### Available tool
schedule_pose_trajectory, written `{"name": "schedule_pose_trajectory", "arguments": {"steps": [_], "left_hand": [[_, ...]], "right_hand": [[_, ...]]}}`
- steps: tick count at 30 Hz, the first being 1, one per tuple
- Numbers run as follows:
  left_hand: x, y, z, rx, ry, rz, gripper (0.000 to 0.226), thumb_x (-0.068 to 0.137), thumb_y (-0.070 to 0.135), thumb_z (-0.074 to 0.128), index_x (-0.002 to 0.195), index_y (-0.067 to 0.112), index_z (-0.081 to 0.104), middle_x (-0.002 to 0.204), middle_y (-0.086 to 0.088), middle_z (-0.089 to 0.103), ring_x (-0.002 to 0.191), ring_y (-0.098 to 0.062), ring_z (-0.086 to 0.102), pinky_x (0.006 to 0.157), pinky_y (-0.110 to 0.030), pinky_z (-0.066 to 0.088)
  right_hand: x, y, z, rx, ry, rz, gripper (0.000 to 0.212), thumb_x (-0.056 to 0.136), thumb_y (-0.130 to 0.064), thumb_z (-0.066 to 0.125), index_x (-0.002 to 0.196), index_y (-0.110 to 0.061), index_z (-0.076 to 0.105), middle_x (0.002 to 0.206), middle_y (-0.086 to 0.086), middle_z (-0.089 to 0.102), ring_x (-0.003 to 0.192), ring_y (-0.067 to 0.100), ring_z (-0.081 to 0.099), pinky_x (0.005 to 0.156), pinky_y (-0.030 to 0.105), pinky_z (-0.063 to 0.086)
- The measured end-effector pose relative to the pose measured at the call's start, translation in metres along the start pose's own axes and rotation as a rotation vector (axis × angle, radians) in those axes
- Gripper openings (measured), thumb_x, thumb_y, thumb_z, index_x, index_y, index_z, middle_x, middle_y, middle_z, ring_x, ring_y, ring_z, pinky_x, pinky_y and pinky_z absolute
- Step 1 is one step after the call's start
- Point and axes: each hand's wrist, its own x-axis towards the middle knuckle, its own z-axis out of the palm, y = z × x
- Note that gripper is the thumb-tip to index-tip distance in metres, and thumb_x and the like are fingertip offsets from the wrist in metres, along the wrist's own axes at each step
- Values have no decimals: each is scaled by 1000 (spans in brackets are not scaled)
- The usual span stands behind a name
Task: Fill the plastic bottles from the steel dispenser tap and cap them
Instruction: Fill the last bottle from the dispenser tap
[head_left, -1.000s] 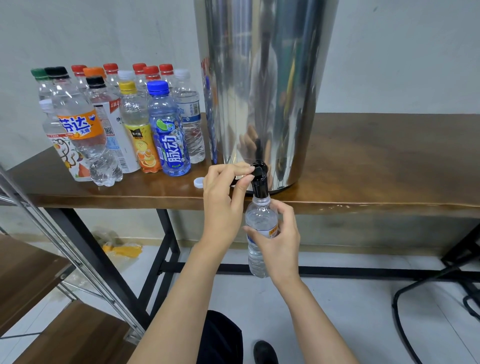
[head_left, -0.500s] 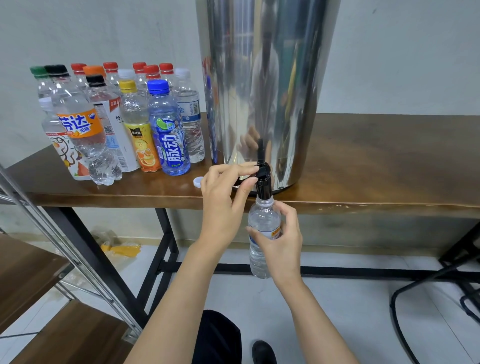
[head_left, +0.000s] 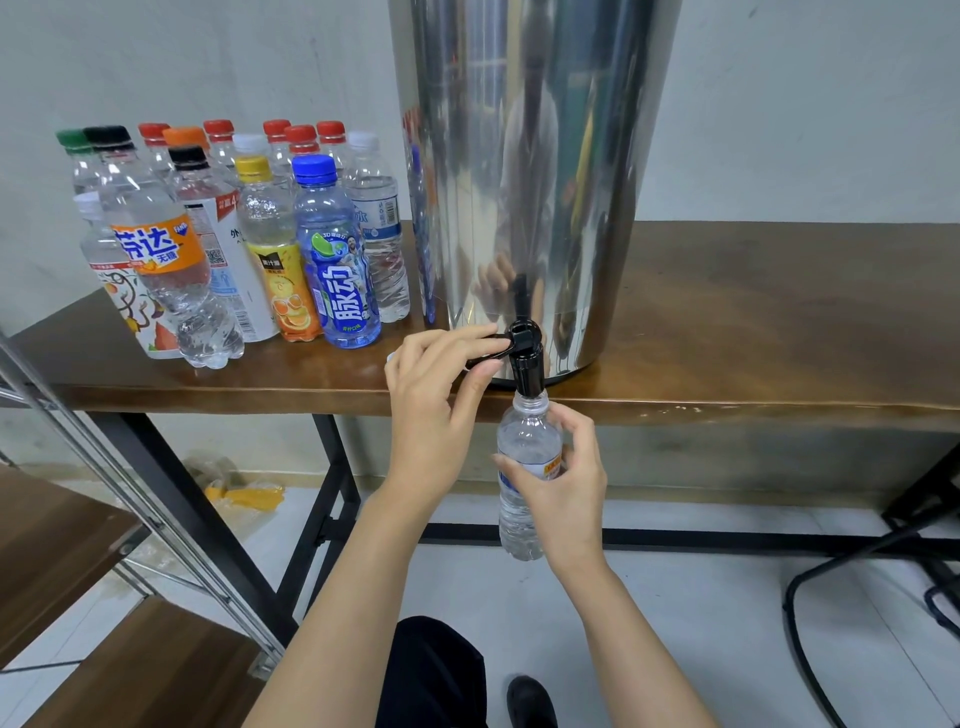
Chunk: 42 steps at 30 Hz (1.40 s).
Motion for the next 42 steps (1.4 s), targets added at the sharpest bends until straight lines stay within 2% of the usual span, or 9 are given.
{"name": "schedule_pose_trajectory", "arguments": {"steps": [7,17,20,28,37,42], "left_hand": [[0,-1,0,7,0,11,21,98,30,54,110,26,71,120,16,66,111,-18,56,96,-56,38],[1,-2,5,-23,46,20,19,97,29,56,106,25,73,115,15,68,107,-19,57,91,-59,41],[1,1,8,-20,34,20,18,96,27,58,106,24,74,115,15,67,106,-19,57,92,-57,42],[3,5,7,6,-10,29,22,96,32,57,107,23,74,115,14,68,105,-21,56,94,-53,41],[1,6,2,63,-46,37,23,95,38,58,111,28,72,122,21,63,111,-13,52,99,-45,34],[2,5,-1,61,-1,61,18,93,31,62,105,23,74,119,14,66,110,-20,56,99,-50,37]], "right_hand": [[0,0,0,4,3,2,71,67,-11,90,115,-44,50,118,-20,59,114,6,58,97,35,52],[0,-2,-1,5,10,-14,70,68,-12,90,119,-40,52,121,-17,59,116,9,57,98,38,51],[1,-2,-2,6,15,-12,71,68,-12,90,118,-44,51,120,-19,58,116,7,57,98,38,51],[2,-1,-8,12,25,-12,70,68,-11,90,118,-41,51,121,-16,59,114,7,58,97,35,52],[1,-4,-9,14,15,-21,70,68,-10,89,116,-44,51,121,-15,59,114,7,58,97,31,51],[1,-3,-9,13,21,-18,69,68,-10,89,116,-42,52,120,-14,60,114,8,59,97,35,51]]}}
